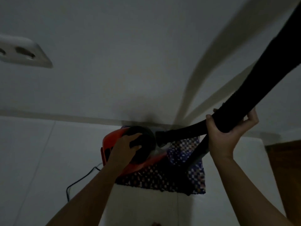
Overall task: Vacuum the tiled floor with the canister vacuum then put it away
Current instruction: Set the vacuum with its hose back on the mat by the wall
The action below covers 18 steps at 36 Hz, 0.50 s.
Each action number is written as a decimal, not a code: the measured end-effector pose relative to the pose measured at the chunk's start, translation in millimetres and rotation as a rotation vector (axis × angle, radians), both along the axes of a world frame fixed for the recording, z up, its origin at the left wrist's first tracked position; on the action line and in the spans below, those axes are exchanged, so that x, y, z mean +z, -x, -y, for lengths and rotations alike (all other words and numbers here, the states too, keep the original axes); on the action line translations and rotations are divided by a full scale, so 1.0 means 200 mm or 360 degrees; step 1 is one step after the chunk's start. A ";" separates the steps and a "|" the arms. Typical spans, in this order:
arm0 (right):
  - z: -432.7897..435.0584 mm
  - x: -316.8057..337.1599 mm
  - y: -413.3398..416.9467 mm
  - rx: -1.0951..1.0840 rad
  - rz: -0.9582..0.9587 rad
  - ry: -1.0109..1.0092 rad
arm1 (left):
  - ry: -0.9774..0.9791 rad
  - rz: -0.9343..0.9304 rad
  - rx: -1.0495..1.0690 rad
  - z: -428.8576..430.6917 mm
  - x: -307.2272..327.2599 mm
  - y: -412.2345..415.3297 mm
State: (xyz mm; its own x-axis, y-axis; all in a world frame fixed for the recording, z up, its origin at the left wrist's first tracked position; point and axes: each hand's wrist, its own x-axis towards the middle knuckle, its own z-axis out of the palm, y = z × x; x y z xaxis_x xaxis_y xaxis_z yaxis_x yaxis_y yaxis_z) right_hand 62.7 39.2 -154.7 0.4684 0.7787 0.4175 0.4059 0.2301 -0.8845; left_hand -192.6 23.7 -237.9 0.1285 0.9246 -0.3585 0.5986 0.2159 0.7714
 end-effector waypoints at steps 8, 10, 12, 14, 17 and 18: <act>0.04 -0.38 0.02 0.0036 -0.0274 0.0176 | 0.0101 -0.0181 -0.0046 -0.01 -0.32 -0.05; 0.05 -0.44 0.02 0.0041 -0.0320 0.0239 | 0.0152 -0.0205 -0.0043 -0.01 -0.39 -0.05; 0.06 -0.48 0.02 0.0043 -0.0331 0.0270 | 0.0176 -0.0194 -0.0024 0.01 -0.46 -0.05; 0.07 -0.51 0.02 0.0042 -0.0338 0.0297 | 0.0165 -0.0193 -0.0038 0.03 -0.52 -0.07; 0.08 -0.54 0.01 0.0054 -0.0316 0.0308 | 0.0084 -0.0158 0.0003 0.05 -0.58 -0.11; 0.08 -0.54 0.01 0.0066 -0.0314 0.0298 | 0.0054 -0.0154 0.0012 0.04 -0.59 -0.12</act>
